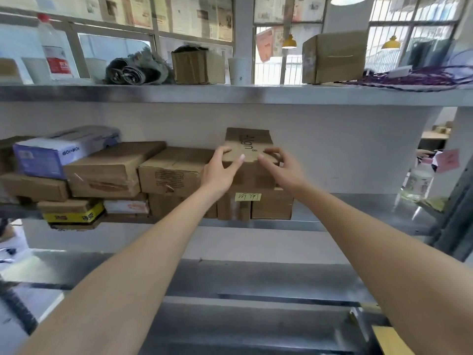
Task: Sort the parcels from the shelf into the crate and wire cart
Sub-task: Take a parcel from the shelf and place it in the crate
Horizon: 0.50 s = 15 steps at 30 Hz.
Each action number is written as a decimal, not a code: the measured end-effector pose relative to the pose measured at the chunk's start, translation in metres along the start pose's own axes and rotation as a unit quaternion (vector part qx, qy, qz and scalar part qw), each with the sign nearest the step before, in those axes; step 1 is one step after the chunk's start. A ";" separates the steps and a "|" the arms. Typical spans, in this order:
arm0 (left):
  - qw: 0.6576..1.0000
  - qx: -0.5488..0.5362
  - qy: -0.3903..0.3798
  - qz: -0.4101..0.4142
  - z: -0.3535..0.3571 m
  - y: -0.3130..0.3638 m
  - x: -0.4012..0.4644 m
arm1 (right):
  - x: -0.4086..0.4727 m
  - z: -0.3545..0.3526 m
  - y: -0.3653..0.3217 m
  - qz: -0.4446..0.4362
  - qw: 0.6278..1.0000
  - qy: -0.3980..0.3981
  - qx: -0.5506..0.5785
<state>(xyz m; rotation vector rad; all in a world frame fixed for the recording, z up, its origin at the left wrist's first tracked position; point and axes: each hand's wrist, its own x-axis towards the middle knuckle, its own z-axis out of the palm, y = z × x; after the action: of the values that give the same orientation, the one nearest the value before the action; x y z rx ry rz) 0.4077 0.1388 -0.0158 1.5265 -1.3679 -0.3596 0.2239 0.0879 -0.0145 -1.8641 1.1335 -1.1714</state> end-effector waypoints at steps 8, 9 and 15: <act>0.996 -0.087 0.026 -0.024 0.012 0.037 -0.069 | -0.052 -0.037 -0.004 -0.007 0.999 -0.027 0.016; 0.995 -0.090 0.025 -0.041 0.011 0.040 -0.077 | -0.057 -0.040 -0.005 -0.012 0.999 -0.029 0.018; 0.991 -0.115 0.032 -0.067 -0.003 0.035 -0.108 | -0.088 -0.044 -0.011 -0.029 0.998 -0.046 0.018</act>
<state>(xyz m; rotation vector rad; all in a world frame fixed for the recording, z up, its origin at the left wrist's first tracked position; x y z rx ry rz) 0.3569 0.2392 -0.0275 1.4288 -1.1355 -0.5291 0.1674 0.1693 -0.0197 -1.9144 1.0075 -1.1196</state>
